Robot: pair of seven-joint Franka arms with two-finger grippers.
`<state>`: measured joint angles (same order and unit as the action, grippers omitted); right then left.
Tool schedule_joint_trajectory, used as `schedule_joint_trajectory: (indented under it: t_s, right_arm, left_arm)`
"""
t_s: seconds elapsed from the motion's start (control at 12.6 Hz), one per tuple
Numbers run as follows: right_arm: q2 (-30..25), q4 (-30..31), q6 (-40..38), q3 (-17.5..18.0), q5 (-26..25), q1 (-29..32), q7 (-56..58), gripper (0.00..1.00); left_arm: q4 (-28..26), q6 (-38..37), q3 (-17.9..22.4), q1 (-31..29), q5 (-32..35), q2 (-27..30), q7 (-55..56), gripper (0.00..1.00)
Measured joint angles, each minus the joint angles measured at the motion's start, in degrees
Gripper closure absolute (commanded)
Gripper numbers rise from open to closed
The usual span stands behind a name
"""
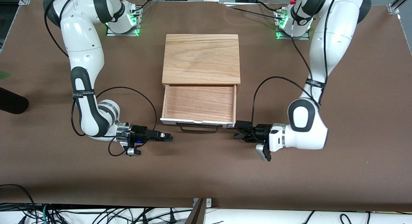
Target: Pull top drawer with both arms simultaneously
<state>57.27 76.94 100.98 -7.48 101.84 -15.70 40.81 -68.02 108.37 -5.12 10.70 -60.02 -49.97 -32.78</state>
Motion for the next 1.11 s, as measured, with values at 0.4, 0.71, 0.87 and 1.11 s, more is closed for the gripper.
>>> schedule_joint_trajectory:
  t_s: [0.4,0.71,0.87,1.11]
  right_arm:
    - [-0.1,-3.2,2.8,-0.3,-1.4,-0.5,-9.4,0.00]
    - [-0.1,-4.8,3.9,-0.3,-2.2,-1.0,-15.9,0.00]
    - [-0.1,-6.4,4.0,-0.4,-2.2,-0.9,-20.9,0.00]
    - [-0.2,-8.8,3.9,-1.6,-2.2,-0.9,-25.8,0.00]
  left_arm:
    - [0.1,-6.9,0.1,-0.4,25.0,9.6,15.0,0.00]
    - [-0.3,-14.9,0.6,-1.6,42.9,18.6,22.0,0.00]
    - [-3.2,-16.3,0.7,-2.2,49.6,22.9,22.3,0.00]
    - [-12.2,-16.9,0.7,-2.8,57.3,31.9,22.4,0.00]
